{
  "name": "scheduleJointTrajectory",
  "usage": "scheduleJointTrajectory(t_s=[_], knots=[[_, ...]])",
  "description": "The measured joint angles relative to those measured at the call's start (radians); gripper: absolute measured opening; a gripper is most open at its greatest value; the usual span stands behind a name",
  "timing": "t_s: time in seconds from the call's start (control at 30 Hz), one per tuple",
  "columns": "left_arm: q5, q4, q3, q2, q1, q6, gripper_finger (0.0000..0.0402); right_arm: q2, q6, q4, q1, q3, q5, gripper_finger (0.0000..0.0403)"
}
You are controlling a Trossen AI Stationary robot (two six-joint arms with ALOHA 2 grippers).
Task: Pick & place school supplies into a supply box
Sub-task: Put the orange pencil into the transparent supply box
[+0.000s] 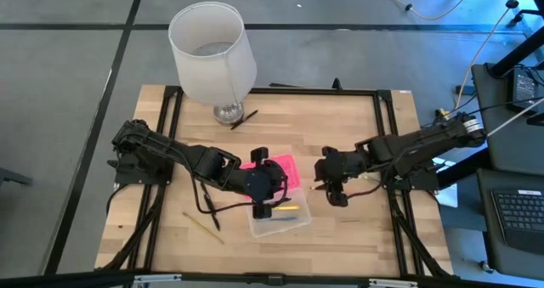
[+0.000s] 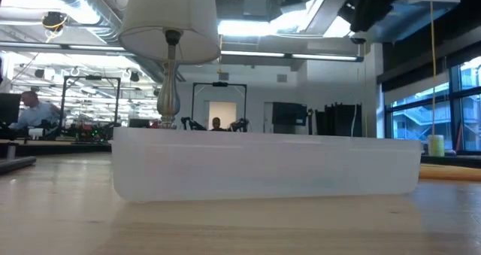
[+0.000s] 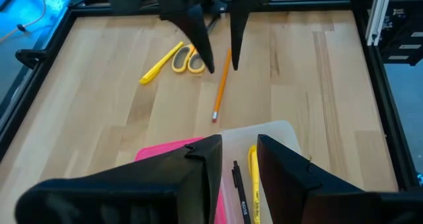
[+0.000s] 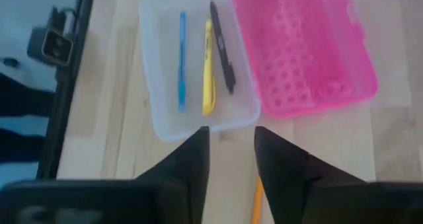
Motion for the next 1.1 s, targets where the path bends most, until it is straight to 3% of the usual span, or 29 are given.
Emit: scheduleJointTrajectory(t_s=[0.2,0.37,0.67,0.83,1.1], knots=[[0.000,-0.001,0.000,0.000,0.000,0.000,0.0088,0.001,-0.043,0.036,-0.015,-0.070,0.155,0.0185],[0.000,-0.002,0.000,0.000,0.000,0.000,0.0088,0.001,-0.094,0.081,-0.013,-0.176,0.173,0.0201],[0.000,-0.013,0.000,0.000,0.000,0.013,0.0088,0.036,-0.017,0.249,-0.027,-0.330,0.083,0.0191],[0.000,-0.015,0.000,0.000,0.001,0.038,0.0088,0.119,-0.029,0.178,-0.088,-0.248,-0.023,0.0184],[0.000,-0.046,0.000,0.000,0.001,0.032,0.0088,0.245,-0.108,0.126,-0.125,-0.187,-0.039,0.0184]])
